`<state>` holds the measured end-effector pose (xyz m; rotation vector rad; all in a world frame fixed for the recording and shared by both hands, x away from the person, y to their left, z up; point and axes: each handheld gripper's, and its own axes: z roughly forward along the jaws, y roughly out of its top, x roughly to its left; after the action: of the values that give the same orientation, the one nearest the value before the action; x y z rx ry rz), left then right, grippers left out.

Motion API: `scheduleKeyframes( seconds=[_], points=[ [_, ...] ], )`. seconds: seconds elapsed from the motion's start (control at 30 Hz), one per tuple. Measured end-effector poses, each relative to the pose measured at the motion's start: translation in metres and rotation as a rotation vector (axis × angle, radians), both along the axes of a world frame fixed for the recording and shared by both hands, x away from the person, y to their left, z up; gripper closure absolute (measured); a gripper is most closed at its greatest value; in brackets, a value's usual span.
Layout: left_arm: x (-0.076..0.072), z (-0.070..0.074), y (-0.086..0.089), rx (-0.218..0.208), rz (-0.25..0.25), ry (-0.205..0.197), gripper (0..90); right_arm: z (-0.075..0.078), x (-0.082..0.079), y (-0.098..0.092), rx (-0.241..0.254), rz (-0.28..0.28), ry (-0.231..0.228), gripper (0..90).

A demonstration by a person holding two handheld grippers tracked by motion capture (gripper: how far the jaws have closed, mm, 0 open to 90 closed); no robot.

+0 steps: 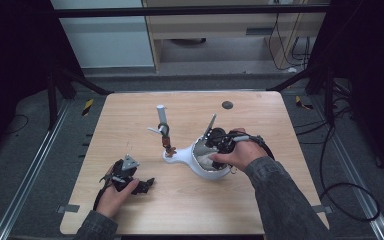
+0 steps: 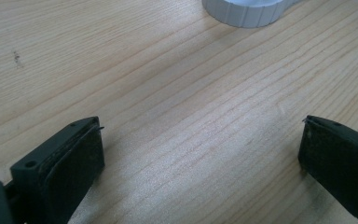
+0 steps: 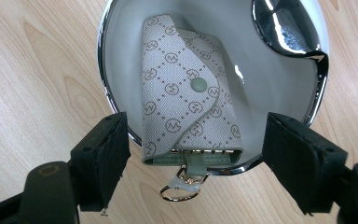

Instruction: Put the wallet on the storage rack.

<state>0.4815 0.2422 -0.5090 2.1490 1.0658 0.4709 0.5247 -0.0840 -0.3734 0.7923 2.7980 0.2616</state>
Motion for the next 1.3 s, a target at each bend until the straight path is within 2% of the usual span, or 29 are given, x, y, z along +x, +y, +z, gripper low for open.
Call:
scheduleKeyframes(
  seconds=[0.53,1.3],
  points=[
    [0.0,0.0,0.0,0.0,0.0,0.0,0.0,0.005,-0.007,-0.004,0.028,-0.006,-0.018,17.0],
    [0.0,0.0,0.0,0.001,-0.001,0.0,0.0,0.013,-0.012,-0.022,0.075,-0.032,-0.053,13.2]
  ],
)
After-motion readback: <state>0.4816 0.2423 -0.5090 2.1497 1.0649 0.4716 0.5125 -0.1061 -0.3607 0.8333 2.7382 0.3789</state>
